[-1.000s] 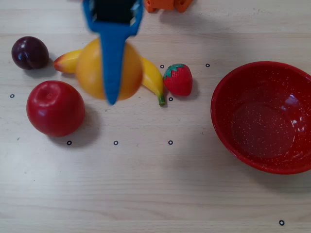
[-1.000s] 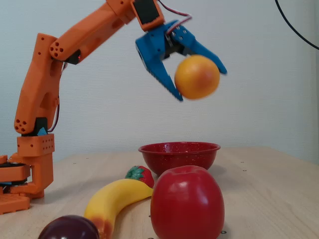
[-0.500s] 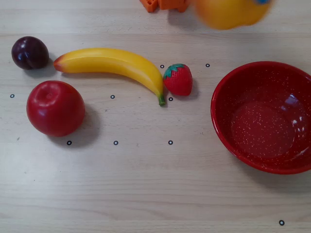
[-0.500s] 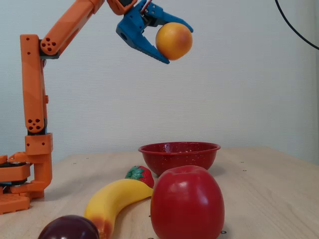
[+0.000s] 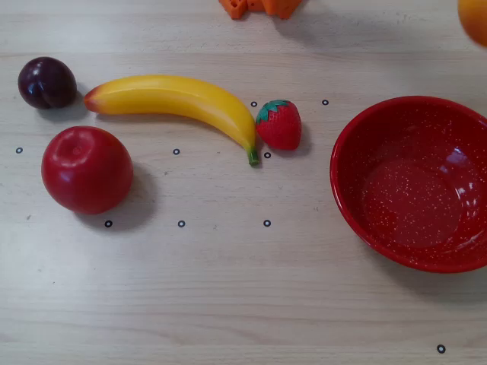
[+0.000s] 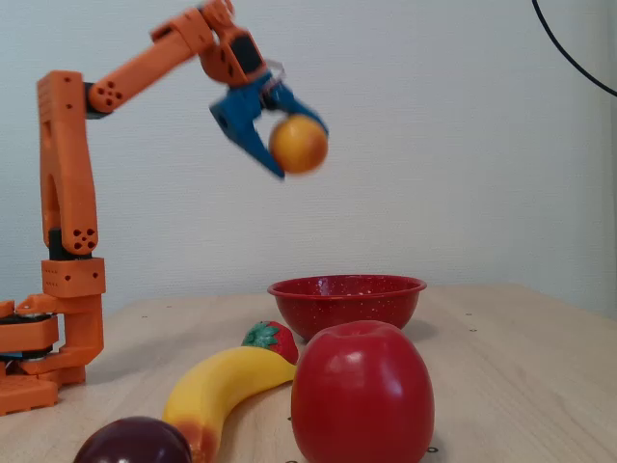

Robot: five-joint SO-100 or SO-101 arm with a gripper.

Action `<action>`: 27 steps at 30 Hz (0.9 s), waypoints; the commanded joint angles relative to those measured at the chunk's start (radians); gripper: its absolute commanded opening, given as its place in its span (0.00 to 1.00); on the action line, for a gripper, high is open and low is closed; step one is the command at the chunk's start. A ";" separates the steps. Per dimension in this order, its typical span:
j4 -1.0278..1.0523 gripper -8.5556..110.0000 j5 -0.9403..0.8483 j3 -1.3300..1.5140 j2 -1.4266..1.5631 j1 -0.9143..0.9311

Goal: Put the peach in the red bowl.

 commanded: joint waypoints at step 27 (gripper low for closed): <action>-0.308 0.47 0.095 0.261 -0.219 -0.138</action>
